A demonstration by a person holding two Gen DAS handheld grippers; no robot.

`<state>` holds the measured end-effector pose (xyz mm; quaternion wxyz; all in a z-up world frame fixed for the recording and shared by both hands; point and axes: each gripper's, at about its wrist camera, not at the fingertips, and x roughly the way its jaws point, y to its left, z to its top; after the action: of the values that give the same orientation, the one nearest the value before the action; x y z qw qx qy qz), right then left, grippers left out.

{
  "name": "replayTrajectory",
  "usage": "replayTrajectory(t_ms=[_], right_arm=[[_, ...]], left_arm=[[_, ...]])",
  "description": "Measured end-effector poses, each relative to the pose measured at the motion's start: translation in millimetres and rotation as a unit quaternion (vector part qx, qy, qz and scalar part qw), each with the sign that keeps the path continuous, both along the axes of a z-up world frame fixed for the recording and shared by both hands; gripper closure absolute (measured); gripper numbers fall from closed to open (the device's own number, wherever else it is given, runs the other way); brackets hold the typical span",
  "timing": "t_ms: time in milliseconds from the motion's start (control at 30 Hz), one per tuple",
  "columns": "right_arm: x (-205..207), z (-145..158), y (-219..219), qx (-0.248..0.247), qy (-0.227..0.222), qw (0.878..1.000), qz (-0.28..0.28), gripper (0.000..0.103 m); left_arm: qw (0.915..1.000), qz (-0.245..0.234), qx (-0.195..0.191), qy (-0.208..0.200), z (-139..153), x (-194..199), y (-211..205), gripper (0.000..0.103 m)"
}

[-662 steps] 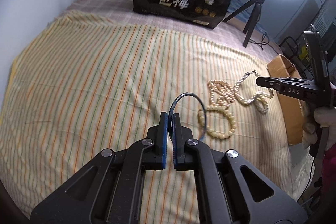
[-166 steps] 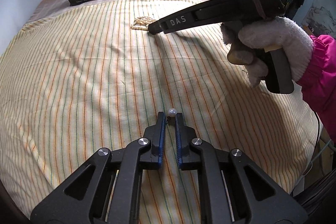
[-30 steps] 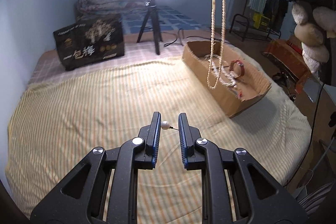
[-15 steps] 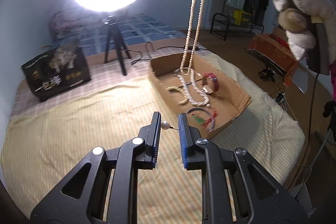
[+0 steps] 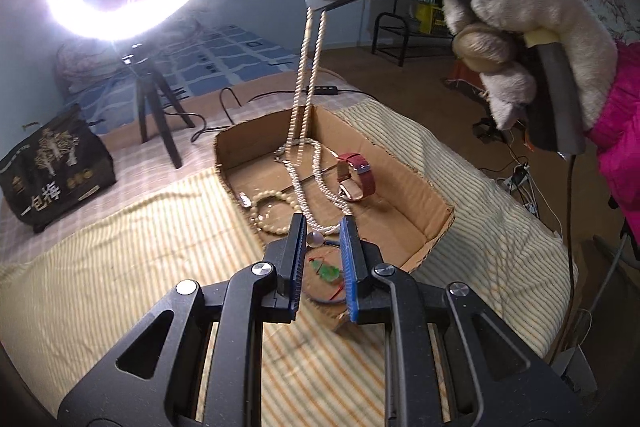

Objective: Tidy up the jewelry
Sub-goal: 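Lower both tools into the box and open both grippers to release strand and earring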

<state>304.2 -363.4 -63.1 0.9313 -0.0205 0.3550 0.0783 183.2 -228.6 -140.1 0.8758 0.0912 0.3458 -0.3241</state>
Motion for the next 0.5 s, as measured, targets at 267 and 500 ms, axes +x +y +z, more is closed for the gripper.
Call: replayTrajectory(t_ms=[267, 500], right_arm=[[12.5, -36.5, -15.7, 0.012, 0.032, 0.999, -0.006, 0.103], [16.2, -53.9, -17.9, 0.023, 0.05, 0.998, -0.004, 0.102]], left_arm=[[0.9999, -0.001, -0.002, 0.011, -4.8, 7.4, -12.8, 0.087], [1.0, -0.001, 0.002, 0.008, -5.9, 8.7, -20.5, 0.087]])
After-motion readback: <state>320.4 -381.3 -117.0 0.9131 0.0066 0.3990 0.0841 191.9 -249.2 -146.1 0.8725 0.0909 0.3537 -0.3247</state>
